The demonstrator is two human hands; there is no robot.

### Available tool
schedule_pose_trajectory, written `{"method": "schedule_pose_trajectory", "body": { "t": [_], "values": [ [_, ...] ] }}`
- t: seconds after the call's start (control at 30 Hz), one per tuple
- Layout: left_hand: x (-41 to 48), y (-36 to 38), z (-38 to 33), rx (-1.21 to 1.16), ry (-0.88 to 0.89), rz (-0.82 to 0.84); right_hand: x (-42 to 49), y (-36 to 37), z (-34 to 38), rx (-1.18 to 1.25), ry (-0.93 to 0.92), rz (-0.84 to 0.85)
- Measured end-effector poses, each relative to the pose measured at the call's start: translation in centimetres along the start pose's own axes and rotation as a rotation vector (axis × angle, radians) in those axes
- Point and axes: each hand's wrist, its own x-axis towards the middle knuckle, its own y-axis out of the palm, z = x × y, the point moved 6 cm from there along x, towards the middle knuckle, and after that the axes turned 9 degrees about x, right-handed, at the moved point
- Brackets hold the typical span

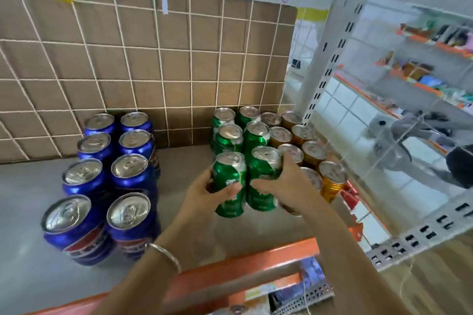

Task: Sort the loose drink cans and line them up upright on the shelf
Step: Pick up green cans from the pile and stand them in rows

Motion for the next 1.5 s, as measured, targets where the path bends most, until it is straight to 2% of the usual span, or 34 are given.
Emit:
{"method": "schedule_pose_trajectory", "body": {
  "t": [0.1,0.33,0.53,0.67,0.93,1.07,1.13,1.2,1.27,1.33,1.4,1.5],
  "values": [
    [1.2,-0.4,0.0,-0.001,0.025,-0.062,2.0,0.4,1.7,-0.231,-0.140,0.026],
    [2.5,0.3,0.4,-0.023,0.105,-0.132,4.1,-0.1,2.7,-0.695,-0.188,0.092],
    [2.7,2.3,0.6,0.046,0.241,-0.134,4.5,-0.9,2.3,-0.681,-0.274,0.092],
    [3.0,3.0,1.4,0.029,0.230,-0.160,4.1,-0.2,2.2,-0.754,-0.335,0.048],
    [3.0,2.6,2.2,0.056,0.209,-0.132,4.0,1.2,1.1,-0.795,-0.281,-0.072],
    [2.3,2.6,2.4,0.225,0.186,-0.142,3.7,1.1,1.5,-0.808,-0.288,-0.116],
    [2.0,2.5,2.0,0.322,0.206,-0.169,2.5,1.6,1.9,-0.804,-0.359,-0.160],
    [1.0,3.0,0.7,0.481,0.280,-0.202,0.2,3.2,2.3,-0.743,-0.535,-0.242],
    [-0.2,3.2,0.4,0.454,0.269,-0.244,-2.3,5.3,2.2,-0.620,-0.644,-0.310],
    [-2.6,3.3,1.2,0.395,0.275,-0.213,-4.1,7.9,1.1,-0.527,-0.657,-0.288],
    [-4.1,2.1,1.8,0.515,0.261,-0.317,-5.4,9.9,-0.4,-0.471,-0.656,-0.218],
    [-6.4,0.5,1.5,0.656,0.352,-0.253,-6.5,11.2,-2.4,-0.436,-0.684,-0.160]
  ]
}}
